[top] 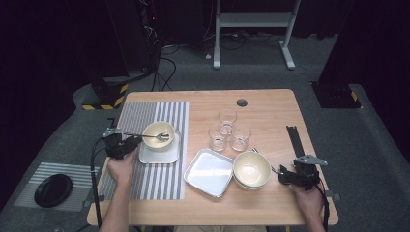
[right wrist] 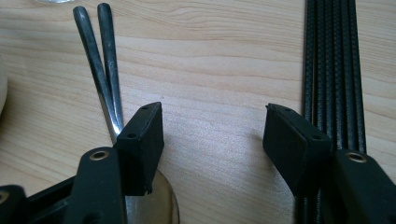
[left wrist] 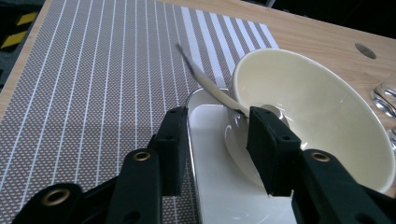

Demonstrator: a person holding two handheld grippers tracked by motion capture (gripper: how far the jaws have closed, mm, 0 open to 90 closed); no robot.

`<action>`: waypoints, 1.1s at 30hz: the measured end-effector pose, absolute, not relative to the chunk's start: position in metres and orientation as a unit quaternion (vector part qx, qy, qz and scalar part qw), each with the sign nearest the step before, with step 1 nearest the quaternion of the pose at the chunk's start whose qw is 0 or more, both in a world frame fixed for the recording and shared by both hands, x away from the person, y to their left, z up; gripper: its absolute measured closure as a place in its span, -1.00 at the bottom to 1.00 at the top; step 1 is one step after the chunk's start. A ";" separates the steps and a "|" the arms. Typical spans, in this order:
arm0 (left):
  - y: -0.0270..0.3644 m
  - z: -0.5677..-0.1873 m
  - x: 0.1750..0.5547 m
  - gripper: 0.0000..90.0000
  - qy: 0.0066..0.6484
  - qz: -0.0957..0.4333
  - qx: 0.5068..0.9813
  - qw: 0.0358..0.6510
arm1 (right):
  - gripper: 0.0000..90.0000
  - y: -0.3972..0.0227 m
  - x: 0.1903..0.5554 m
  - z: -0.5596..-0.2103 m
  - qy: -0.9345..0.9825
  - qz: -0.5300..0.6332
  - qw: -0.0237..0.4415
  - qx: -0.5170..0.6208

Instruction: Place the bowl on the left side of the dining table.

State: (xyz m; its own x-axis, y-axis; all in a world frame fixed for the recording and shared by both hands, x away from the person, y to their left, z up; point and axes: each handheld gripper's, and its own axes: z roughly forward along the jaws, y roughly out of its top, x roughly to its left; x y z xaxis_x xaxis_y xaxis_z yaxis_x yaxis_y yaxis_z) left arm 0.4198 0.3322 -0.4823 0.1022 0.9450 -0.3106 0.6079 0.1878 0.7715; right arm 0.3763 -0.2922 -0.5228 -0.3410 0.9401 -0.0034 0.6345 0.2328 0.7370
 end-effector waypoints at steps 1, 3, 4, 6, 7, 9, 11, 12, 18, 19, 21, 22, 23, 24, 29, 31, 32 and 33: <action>0.333 -0.482 0.419 0.25 0.640 0.196 0.608 0.426 | -0.15 -0.292 0.376 -0.523 0.750 0.329 0.232 0.525; 0.332 -0.482 0.418 0.22 0.642 0.196 0.609 0.422 | -0.15 -0.292 0.376 -0.523 0.750 0.329 0.232 0.525; 0.332 -0.482 0.418 0.21 0.642 0.196 0.609 0.422 | -0.15 -0.292 0.376 -0.523 0.750 0.329 0.232 0.525; 0.332 -0.483 0.417 0.19 0.643 0.197 0.609 0.421 | -0.15 -0.292 0.376 -0.523 0.750 0.329 0.232 0.524; 0.332 -0.483 0.414 0.18 0.642 0.198 0.612 0.417 | -0.15 -0.292 0.376 -0.523 0.750 0.329 0.233 0.525; 0.332 -0.484 0.412 0.17 0.642 0.198 0.613 0.416 | -0.15 -0.292 0.376 -0.523 0.750 0.329 0.232 0.525; 0.333 -0.483 0.409 0.16 0.642 0.199 0.614 0.414 | -0.16 -0.292 0.376 -0.523 0.750 0.329 0.233 0.525; 0.333 -0.483 0.409 0.16 0.642 0.199 0.614 0.414 | -0.16 -0.292 0.376 -0.523 0.750 0.329 0.233 0.525; 0.329 -0.482 0.401 0.13 0.631 0.204 0.624 0.413 | -0.16 -0.292 0.376 -0.523 0.750 0.329 0.233 0.525; 0.328 -0.482 0.398 0.12 0.628 0.203 0.628 0.413 | -0.16 -0.292 0.376 -0.523 0.750 0.329 0.233 0.525; 0.325 -0.482 0.395 0.11 0.625 0.203 0.628 0.416 | -0.17 -0.292 0.376 -0.523 0.751 0.328 0.233 0.524; 0.325 -0.482 0.395 0.10 0.625 0.203 0.628 0.416 | -0.17 -0.292 0.376 -0.523 0.751 0.328 0.233 0.524; 0.324 -0.481 0.394 0.10 0.620 0.208 0.634 0.413 | -0.17 -0.292 0.376 -0.523 0.751 0.328 0.233 0.524; 0.321 -0.480 0.392 0.08 0.614 0.208 0.639 0.414 | -0.17 -0.292 0.376 -0.523 0.751 0.328 0.232 0.524; 0.314 -0.479 0.387 0.06 0.606 0.211 0.644 0.416 | -0.17 -0.292 0.376 -0.523 0.751 0.328 0.232 0.524; 0.311 -0.479 0.385 0.06 0.598 0.212 0.653 0.414 | -0.17 -0.292 0.376 -0.523 0.751 0.328 0.232 0.524; 0.311 -0.479 0.385 0.05 0.598 0.212 0.653 0.414 | -0.17 -0.292 0.376 -0.523 0.751 0.328 0.232 0.524; 0.309 -0.479 0.384 0.05 0.592 0.215 0.657 0.414 | -0.17 -0.292 0.376 -0.523 0.751 0.328 0.232 0.524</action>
State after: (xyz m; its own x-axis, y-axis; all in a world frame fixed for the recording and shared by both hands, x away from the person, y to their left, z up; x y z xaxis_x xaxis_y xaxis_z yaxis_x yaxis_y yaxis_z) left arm 0.3844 0.3094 -0.4789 0.2075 0.9559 -0.2080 0.5997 0.0437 0.7991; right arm 0.3764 -0.2921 -0.5229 -0.3438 0.9390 -0.0055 0.6340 0.2364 0.7363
